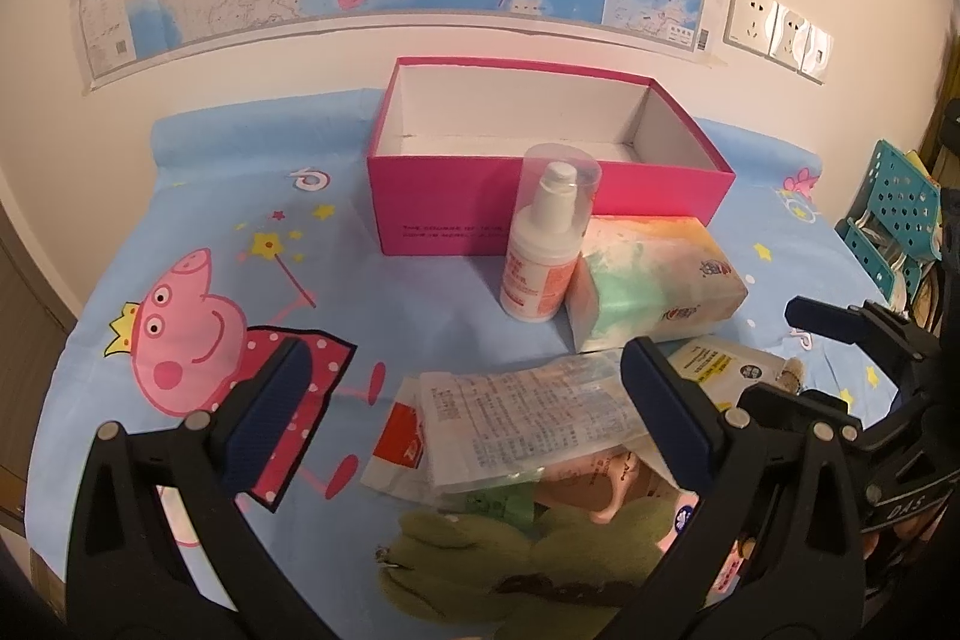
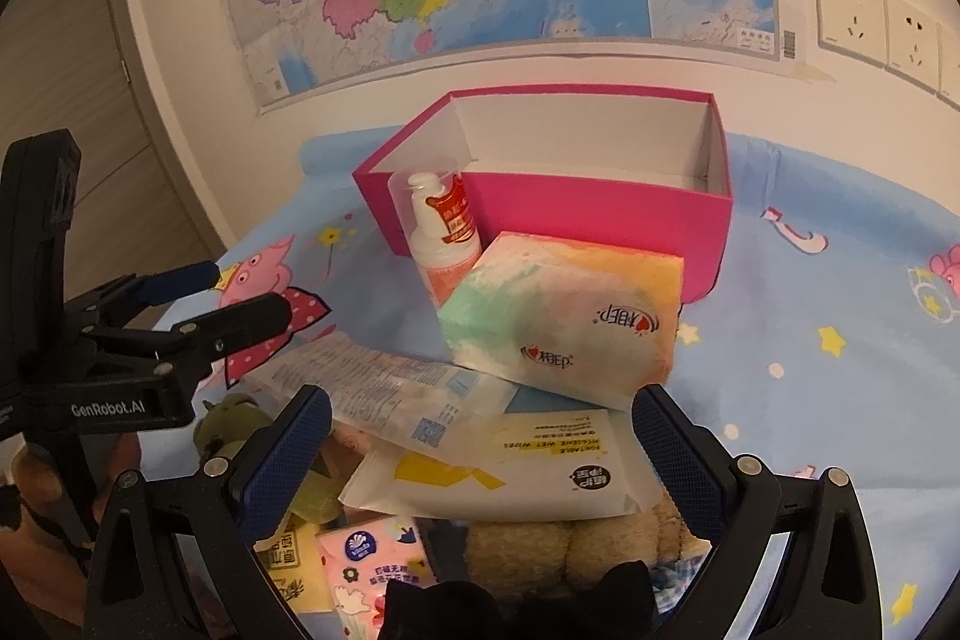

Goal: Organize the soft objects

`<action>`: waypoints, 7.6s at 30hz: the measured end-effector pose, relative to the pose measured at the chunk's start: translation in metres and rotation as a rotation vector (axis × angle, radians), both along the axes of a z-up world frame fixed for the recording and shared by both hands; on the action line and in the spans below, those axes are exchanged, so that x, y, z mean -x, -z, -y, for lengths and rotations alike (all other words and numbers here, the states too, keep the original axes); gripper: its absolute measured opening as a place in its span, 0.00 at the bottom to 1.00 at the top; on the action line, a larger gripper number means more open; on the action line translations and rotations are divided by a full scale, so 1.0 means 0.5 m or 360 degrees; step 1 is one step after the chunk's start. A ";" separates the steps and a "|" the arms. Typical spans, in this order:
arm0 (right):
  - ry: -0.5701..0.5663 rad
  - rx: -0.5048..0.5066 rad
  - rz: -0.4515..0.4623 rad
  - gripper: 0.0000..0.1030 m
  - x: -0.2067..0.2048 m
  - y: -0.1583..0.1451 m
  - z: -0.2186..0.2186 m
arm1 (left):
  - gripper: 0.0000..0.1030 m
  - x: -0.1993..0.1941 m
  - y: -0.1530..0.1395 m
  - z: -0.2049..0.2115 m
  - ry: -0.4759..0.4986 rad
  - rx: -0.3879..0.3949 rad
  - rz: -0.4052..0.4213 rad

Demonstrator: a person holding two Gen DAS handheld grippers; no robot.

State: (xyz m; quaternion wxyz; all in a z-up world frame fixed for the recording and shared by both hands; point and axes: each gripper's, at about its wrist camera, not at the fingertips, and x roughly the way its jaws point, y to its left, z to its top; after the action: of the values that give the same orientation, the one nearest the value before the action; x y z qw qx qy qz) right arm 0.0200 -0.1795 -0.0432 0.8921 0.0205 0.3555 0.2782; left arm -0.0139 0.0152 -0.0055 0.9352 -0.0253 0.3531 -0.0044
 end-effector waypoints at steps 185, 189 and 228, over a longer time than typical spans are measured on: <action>-0.0355 0.0070 -0.0723 0.21 -0.569 0.070 -0.097 | 0.59 -0.396 0.022 -0.142 0.0231 0.0046 -0.0232; -0.0326 0.0023 -0.0611 0.32 -0.552 0.038 -0.077 | 0.59 -0.383 0.023 -0.138 0.0232 0.0041 -0.0225; -0.0319 -0.0321 -0.0762 0.53 -0.159 0.161 0.120 | 0.61 -0.078 0.114 0.070 0.0842 0.0389 -0.0807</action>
State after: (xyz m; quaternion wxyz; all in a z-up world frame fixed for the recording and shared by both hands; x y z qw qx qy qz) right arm 0.0996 -0.2393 -0.1235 0.7441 0.1391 0.5270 0.3863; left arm 0.0252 -0.0200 -0.0624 0.7749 -0.0450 0.5644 -0.2811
